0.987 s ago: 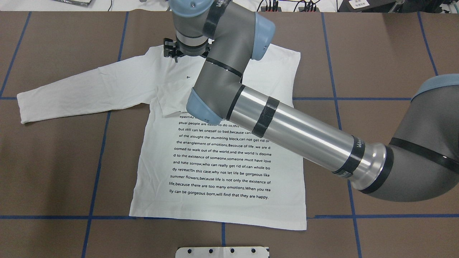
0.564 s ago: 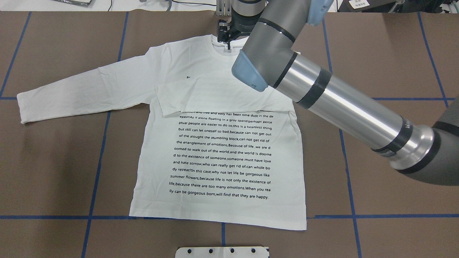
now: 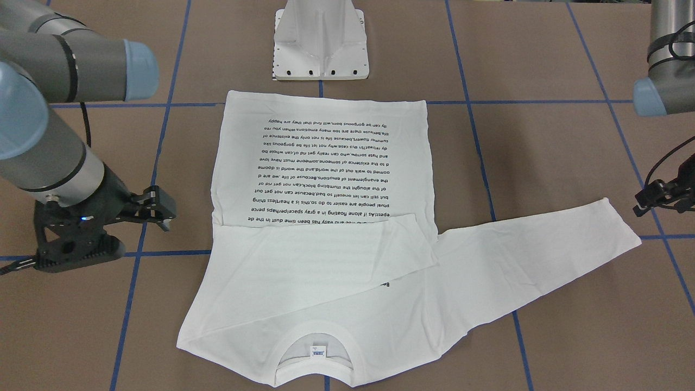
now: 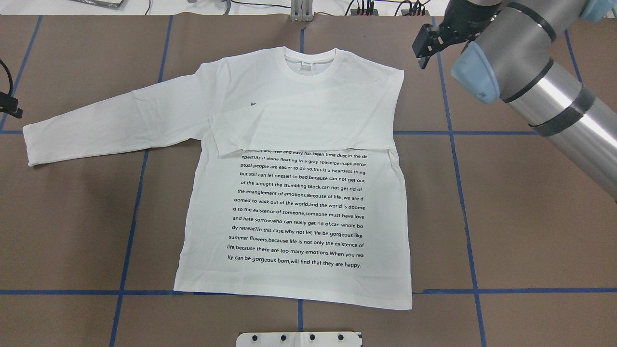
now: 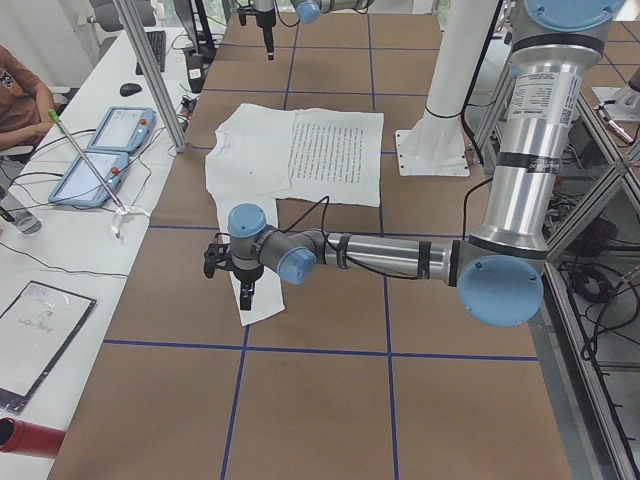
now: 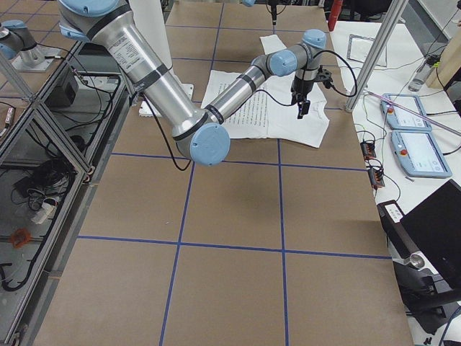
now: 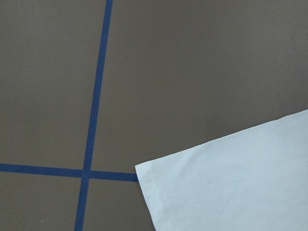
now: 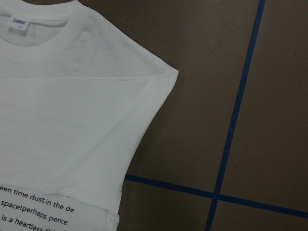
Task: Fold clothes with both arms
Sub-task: 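Release the sleeve and raise the right gripper away from the shirt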
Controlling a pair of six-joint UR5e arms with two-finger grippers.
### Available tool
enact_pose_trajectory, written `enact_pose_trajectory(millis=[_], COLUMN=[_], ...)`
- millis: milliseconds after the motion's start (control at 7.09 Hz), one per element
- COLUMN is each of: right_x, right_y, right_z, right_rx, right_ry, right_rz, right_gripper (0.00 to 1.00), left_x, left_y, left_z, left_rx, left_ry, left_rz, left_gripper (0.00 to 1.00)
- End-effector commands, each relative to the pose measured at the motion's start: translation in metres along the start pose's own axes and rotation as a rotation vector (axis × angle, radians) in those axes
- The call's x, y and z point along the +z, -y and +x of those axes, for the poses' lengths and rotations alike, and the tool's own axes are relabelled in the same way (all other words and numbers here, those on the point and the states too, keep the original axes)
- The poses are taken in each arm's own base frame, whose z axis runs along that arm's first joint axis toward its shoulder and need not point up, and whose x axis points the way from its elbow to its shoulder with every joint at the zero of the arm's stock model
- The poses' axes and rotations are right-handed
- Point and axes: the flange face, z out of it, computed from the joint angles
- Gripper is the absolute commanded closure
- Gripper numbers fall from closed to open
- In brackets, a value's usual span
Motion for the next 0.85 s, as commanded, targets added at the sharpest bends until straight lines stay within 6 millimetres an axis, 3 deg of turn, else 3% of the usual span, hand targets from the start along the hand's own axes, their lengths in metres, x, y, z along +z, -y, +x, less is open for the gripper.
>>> enact_pose_trajectory(millis=[0,423,705], right_x=[0.008,0.008,0.006], right_y=[-0.018,-0.02,-0.026], right_z=[0.04,0.042,0.043], right_rx=[-0.003,0.009,0.007], right_ry=[0.007,0.003,0.003], right_rz=[-0.021,-0.017,-0.011], right_gripper=[0.0,0.0,0.0], left_x=[0.033,0.054,0.072], left_y=[0.012,0.003,-0.005], left_z=[-0.006,-0.003,-0.022], left_rx=[0.057,0.071,0.063], left_ry=[0.022,0.015,0.015], left_rz=[-0.048,-0.061,-0.082], left_gripper=[0.01,0.01,0.01])
